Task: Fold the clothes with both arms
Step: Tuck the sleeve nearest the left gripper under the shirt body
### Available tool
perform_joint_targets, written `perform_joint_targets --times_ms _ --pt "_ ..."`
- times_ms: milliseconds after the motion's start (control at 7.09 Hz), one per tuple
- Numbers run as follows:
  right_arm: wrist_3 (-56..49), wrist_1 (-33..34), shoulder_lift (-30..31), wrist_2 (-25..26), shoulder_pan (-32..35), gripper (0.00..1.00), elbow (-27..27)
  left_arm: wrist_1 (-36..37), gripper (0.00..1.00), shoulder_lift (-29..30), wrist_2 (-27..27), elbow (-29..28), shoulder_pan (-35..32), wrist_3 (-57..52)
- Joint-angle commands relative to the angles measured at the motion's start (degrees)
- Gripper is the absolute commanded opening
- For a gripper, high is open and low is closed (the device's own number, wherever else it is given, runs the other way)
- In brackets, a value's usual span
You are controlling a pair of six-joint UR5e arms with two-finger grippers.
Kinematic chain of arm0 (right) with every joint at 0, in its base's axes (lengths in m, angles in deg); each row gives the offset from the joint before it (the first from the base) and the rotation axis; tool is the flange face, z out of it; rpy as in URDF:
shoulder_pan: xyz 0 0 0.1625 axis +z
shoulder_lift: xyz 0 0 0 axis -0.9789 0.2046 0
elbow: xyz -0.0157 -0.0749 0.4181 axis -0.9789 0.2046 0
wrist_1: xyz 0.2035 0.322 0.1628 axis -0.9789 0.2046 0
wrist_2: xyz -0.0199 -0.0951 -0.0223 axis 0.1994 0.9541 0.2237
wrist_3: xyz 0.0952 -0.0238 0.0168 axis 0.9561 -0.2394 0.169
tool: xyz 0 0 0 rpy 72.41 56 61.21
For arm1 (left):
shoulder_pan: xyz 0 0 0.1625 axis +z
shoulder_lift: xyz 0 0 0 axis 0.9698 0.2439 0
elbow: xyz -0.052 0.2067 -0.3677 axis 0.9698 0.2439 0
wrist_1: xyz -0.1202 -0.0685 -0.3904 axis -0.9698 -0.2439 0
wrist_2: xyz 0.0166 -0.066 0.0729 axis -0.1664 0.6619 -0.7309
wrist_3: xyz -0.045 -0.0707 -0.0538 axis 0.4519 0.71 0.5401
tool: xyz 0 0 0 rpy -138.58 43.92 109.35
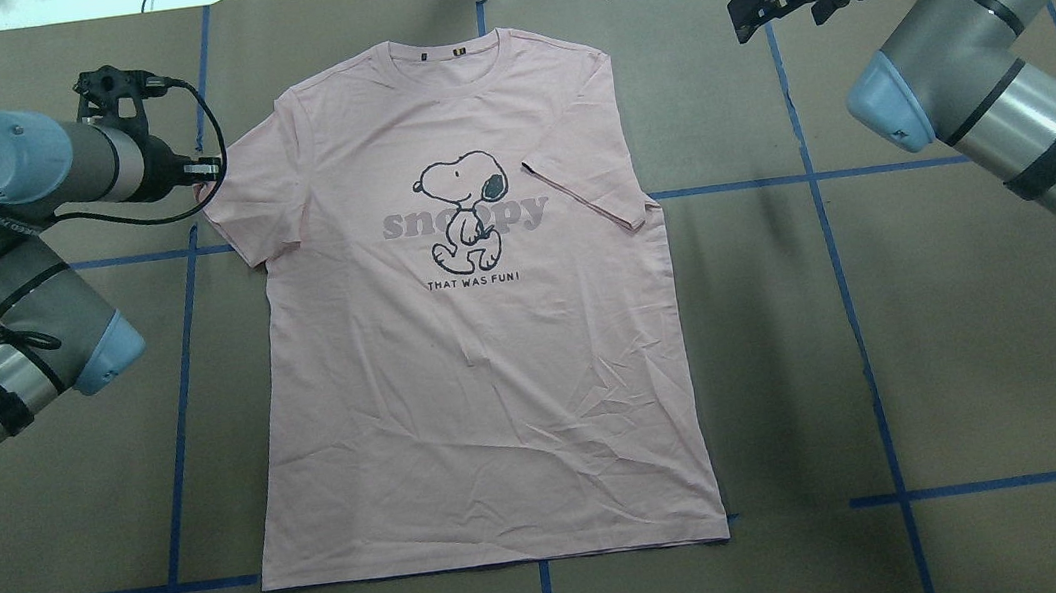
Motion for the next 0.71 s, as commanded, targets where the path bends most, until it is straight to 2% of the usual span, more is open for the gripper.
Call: perform_joint_targets --times_ms 0,282,564 --pt "0.0 0.0 0.1 0.0 -0.1 1.0 0.1 16.1 0.0 9.1 -0.3 1.7 1.3 3.5" --pt "0.2 0.1 0.1 0.0 -0.1 1.0 0.1 23.6 0.0 17.3 -3.8 -0.5 6.4 10.3" --pt "0.4 0.0 0.1 0.0 -0.2 1.0 0.1 24.0 0.0 18.4 -4.3 -2.1 7.9 11.7"
